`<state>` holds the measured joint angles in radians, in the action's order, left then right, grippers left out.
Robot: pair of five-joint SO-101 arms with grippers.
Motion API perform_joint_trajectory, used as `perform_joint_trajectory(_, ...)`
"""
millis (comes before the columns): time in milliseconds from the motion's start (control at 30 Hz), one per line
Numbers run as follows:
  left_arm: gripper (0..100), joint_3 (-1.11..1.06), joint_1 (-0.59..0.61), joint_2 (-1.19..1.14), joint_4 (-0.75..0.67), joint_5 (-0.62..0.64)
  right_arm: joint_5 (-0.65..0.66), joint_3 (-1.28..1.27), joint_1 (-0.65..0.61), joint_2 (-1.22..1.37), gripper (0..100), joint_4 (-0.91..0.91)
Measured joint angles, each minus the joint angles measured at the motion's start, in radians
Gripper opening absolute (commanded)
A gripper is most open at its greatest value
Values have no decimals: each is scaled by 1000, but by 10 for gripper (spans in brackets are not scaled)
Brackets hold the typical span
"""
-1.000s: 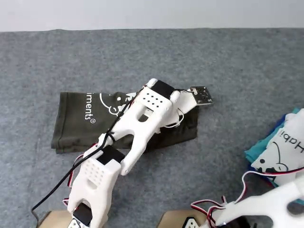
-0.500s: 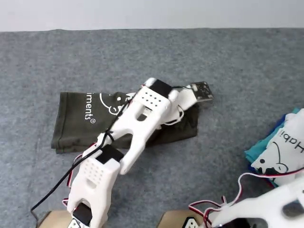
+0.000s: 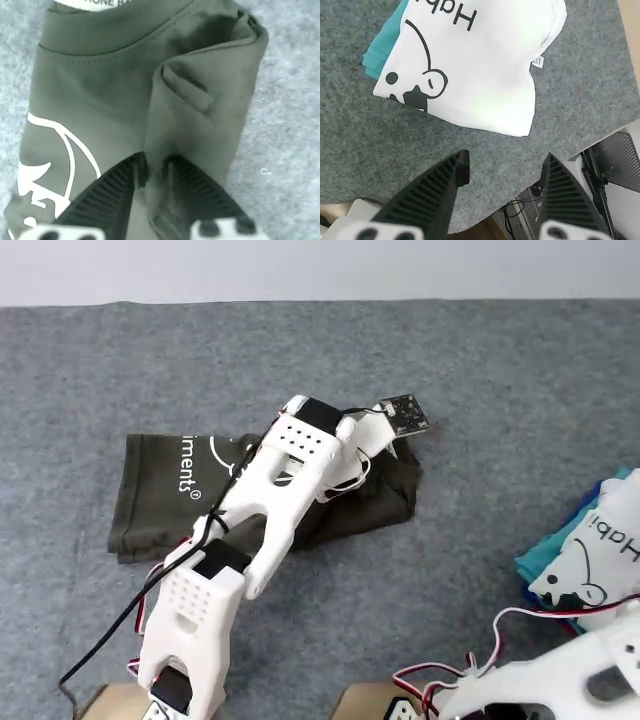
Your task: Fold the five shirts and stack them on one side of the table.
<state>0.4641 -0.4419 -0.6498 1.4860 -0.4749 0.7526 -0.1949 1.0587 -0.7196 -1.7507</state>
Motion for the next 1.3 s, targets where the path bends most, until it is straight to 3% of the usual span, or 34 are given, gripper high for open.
perform_joint_trajectory(433, 148, 149, 137, -3, 3, 2, 0, 0, 2, 0, 234, 0)
perform_joint_trajectory(667, 32, 230, 87, -3, 207, -37, 0, 0, 2, 0, 234, 0)
perform_joint_trajectory(767, 12, 229, 41, -3, 232, -41, 0, 0, -11, 0, 234, 0)
perform_joint_trajectory(1033, 4, 64, -32, -3, 238, -41, 0, 0, -55, 0, 234, 0)
perform_joint_trajectory(1300, 4, -121, 52, -3, 109, -74, -2, 0, -74, 0, 234, -2)
